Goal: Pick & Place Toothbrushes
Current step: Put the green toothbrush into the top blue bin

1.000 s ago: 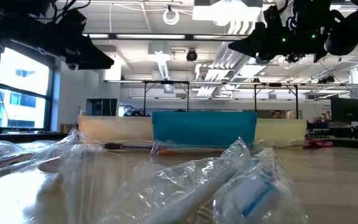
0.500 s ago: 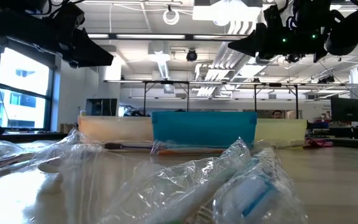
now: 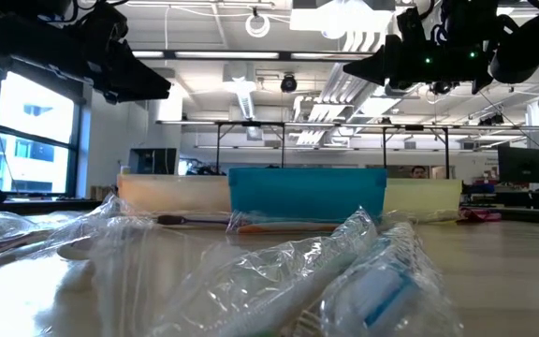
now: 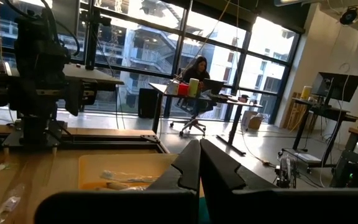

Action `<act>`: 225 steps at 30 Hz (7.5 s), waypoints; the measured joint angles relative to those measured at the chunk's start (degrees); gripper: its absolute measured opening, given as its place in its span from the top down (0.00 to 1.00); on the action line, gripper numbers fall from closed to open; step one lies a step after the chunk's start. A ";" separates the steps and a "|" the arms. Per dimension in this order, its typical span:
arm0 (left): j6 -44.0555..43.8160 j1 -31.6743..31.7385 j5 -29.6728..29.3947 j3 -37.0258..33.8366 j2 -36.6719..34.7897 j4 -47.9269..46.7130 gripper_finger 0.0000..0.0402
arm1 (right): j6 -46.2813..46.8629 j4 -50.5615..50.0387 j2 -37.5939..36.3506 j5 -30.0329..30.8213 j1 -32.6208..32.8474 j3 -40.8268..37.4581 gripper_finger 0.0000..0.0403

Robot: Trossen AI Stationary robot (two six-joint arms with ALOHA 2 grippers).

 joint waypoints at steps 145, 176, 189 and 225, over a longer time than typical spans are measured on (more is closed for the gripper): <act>-26.67 -17.23 11.38 17.44 26.23 -38.53 0.61 | 4.15 -5.68 0.00 0.25 0.07 -0.02 0.99; -14.17 -17.20 4.38 21.59 26.34 -33.90 0.61 | 2.62 -6.69 0.00 6.03 0.02 -0.02 0.99; -7.62 -17.94 3.79 5.43 5.87 -22.57 0.61 | 2.60 -6.71 0.02 5.97 0.04 -0.02 0.99; -26.22 -19.47 12.29 1.90 -8.44 -19.64 0.61 | 7.25 -6.62 0.02 3.95 0.04 -0.02 0.99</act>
